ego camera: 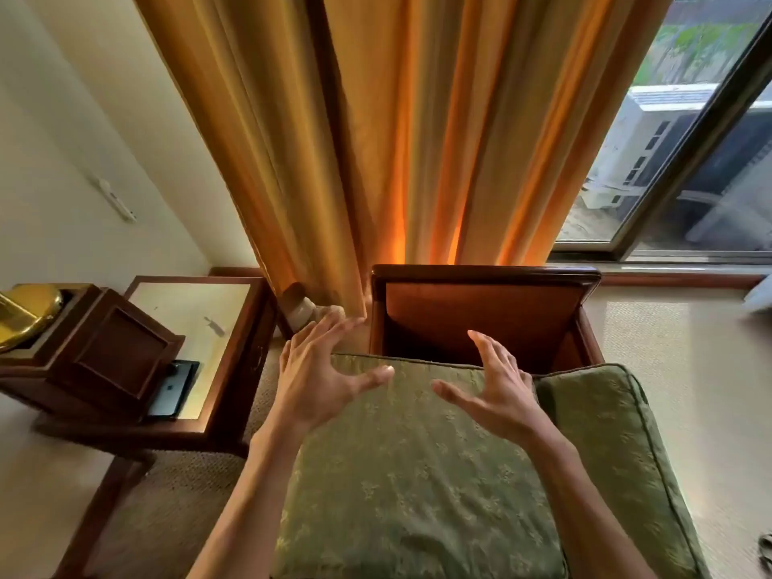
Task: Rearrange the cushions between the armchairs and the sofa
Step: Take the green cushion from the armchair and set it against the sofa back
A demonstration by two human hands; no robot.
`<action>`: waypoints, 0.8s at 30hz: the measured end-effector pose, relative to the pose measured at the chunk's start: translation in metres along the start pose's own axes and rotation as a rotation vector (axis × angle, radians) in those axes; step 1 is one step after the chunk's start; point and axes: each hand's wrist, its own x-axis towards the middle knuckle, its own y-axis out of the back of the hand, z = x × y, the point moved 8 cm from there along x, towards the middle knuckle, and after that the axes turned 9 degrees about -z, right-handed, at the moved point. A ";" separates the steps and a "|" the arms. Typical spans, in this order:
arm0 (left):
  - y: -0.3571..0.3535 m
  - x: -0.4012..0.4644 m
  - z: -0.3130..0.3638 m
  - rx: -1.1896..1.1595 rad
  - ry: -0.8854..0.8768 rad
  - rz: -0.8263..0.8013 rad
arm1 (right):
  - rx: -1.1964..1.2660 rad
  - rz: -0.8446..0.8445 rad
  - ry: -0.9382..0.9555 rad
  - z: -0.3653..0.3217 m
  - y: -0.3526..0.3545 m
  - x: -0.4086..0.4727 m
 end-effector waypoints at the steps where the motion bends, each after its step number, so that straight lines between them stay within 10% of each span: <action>1: -0.013 0.012 -0.004 0.032 0.019 -0.063 | -0.005 -0.049 -0.028 0.009 -0.005 0.016; 16: -0.190 0.164 -0.119 0.255 0.333 -0.525 | -0.237 -0.562 -0.160 0.146 -0.105 0.211; 24: -0.196 0.160 -0.118 0.374 0.404 -0.355 | -0.044 -0.409 -0.195 0.160 -0.115 0.206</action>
